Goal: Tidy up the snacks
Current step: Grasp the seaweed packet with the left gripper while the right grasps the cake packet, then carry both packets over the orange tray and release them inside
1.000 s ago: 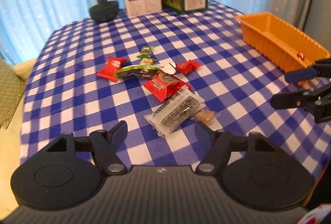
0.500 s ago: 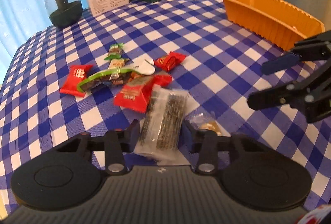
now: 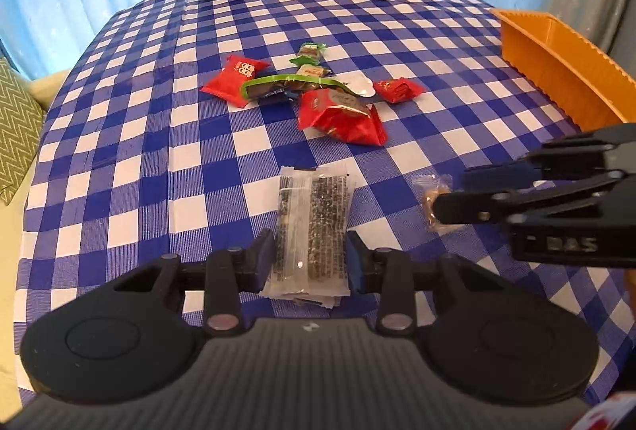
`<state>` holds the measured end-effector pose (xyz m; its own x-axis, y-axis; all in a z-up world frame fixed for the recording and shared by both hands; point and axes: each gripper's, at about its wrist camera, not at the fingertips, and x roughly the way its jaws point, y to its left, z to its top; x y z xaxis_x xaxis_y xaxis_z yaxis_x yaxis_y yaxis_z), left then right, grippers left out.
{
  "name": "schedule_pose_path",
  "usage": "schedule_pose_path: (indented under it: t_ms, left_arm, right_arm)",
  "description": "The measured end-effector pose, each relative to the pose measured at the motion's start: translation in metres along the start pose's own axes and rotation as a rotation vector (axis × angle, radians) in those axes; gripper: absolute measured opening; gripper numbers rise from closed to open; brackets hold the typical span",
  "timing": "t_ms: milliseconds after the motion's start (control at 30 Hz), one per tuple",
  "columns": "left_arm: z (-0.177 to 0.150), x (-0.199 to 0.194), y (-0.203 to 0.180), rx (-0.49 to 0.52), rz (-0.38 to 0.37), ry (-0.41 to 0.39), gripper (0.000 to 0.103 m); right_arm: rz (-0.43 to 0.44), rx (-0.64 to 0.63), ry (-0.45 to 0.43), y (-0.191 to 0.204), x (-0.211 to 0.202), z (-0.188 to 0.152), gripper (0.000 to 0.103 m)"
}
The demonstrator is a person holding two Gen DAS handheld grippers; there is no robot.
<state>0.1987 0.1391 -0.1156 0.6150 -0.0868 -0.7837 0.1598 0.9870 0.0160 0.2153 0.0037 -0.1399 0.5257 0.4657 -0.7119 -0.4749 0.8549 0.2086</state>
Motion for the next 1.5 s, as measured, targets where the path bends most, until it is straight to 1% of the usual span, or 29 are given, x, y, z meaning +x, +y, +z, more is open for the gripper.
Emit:
schedule_pose_path:
  t_ms: [67,167,200,267,333,367,400,567,667,800,867,1000,1133,1233,1367,1500]
  left_arm:
    - [-0.003,-0.001,0.002,-0.004,-0.014,-0.013,0.035]
    - [-0.005,-0.001,0.004,-0.02,-0.031,-0.016,0.041]
    - [-0.006,-0.001,0.004,-0.025,-0.034,-0.014,0.045]
    - [-0.007,0.0,0.004,-0.029,-0.037,-0.015,0.045]
    - [-0.006,0.0,0.003,-0.034,-0.036,-0.022,0.045]
    - [-0.006,0.0,0.003,-0.037,-0.038,-0.028,0.045]
    - [-0.005,0.0,0.003,-0.039,-0.036,-0.034,0.045]
    - [-0.002,0.004,0.002,-0.049,-0.019,-0.04,0.045]
    - [0.0,0.008,-0.001,-0.039,-0.007,-0.036,0.043]
    - [0.0,0.009,-0.007,-0.019,0.02,-0.034,0.036]
    - [0.001,0.008,-0.009,-0.018,0.03,-0.033,0.035]
    - [0.002,0.002,-0.024,0.014,0.082,-0.049,0.034]
    - [0.002,-0.007,-0.042,-0.018,0.086,-0.057,0.034]
    - [0.006,-0.019,-0.059,-0.051,0.061,-0.074,0.034]
    - [0.018,-0.035,-0.087,-0.096,-0.004,-0.097,0.034]
    - [0.035,-0.051,-0.122,-0.096,-0.051,-0.125,0.034]
  right_arm:
    - [-0.012,0.006,-0.001,0.003,0.005,0.001,0.035]
    - [-0.041,-0.016,-0.007,0.01,0.011,0.001,0.035]
    - [-0.052,-0.035,-0.01,0.013,0.012,0.001,0.035]
    - [-0.08,-0.087,-0.013,0.02,0.013,-0.001,0.034]
    - [-0.105,-0.131,-0.018,0.024,0.014,-0.004,0.03]
    - [-0.118,-0.145,-0.02,0.024,0.014,-0.006,0.024]
    - [-0.12,-0.147,-0.021,0.023,0.013,-0.007,0.023]
    - [-0.116,-0.119,-0.031,0.017,0.008,-0.008,0.021]
    - [-0.122,-0.105,-0.044,0.013,0.0,-0.006,0.021]
    - [-0.136,-0.077,-0.06,0.006,-0.011,-0.004,0.021]
    - [-0.142,-0.062,-0.067,0.002,-0.017,-0.003,0.021]
    - [-0.156,-0.044,-0.094,-0.006,-0.032,-0.002,0.021]
    - [-0.174,-0.007,-0.123,-0.016,-0.055,-0.002,0.021]
    - [-0.188,0.027,-0.137,-0.026,-0.076,-0.005,0.021]
    - [-0.218,0.111,-0.158,-0.046,-0.11,-0.011,0.021]
    - [-0.255,0.18,-0.188,-0.068,-0.145,-0.014,0.021]
